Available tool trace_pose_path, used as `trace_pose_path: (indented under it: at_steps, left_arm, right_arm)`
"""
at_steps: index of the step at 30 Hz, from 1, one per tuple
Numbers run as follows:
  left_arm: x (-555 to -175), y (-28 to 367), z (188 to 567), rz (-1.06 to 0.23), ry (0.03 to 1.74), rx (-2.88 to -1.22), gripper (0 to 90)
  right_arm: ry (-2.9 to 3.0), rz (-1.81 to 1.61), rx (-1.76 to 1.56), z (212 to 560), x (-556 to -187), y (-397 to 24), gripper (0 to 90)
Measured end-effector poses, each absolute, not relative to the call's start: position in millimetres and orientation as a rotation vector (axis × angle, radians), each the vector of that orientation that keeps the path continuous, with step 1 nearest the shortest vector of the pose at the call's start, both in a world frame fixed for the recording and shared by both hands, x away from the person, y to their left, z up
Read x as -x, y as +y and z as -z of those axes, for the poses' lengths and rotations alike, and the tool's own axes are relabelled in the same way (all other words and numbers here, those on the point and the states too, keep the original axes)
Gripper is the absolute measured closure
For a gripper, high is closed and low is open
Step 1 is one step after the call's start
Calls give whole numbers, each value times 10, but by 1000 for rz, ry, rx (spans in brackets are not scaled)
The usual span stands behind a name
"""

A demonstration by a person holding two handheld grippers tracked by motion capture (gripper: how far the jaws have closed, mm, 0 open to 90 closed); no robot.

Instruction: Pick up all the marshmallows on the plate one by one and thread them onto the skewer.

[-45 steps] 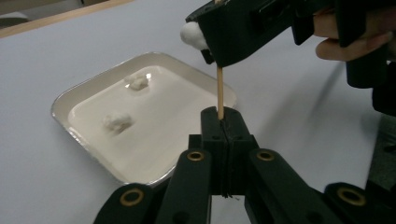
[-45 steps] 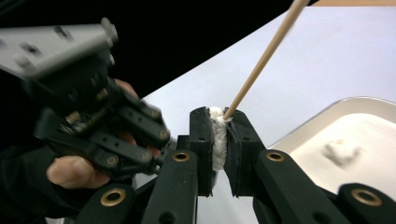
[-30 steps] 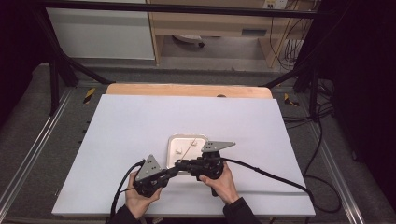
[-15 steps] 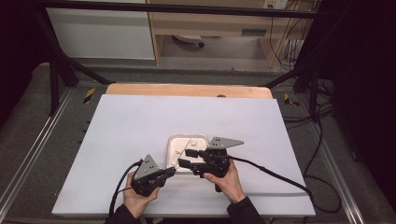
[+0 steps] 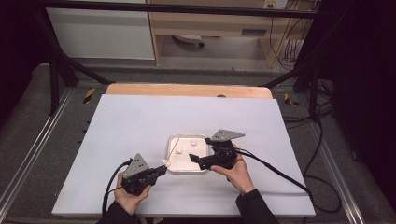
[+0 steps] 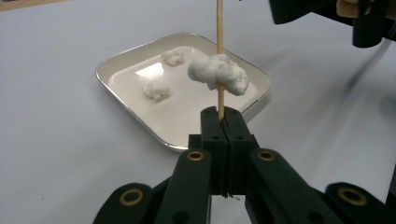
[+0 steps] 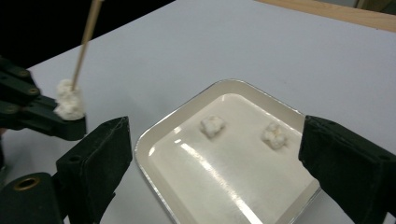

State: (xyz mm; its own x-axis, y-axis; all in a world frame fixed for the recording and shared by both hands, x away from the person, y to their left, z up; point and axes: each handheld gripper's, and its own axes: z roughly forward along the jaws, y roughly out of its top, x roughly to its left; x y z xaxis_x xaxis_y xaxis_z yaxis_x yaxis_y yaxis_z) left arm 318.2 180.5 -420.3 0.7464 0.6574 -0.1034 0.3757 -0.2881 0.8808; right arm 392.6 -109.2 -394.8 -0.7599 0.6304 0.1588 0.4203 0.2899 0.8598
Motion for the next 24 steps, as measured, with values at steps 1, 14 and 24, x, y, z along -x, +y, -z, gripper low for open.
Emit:
trace_pose_path:
  at_steps: [1, 14, 24]
  left_arm:
    - [-3186, 1821, 4203, -337, 791, -1906, 888]
    - [-3219, 1934, 4220, -321, 860, -1892, 887]
    - [-3226, 1919, 4231, -313, 854, -1899, 887]
  right_arm:
    - [2340, -1459, -979, 3963, -3963, -1084, 119]
    - [2415, -1225, -1032, 4272, -4467, -872, 396]
    - [2430, -1164, -1076, 4482, -4624, -835, 529]
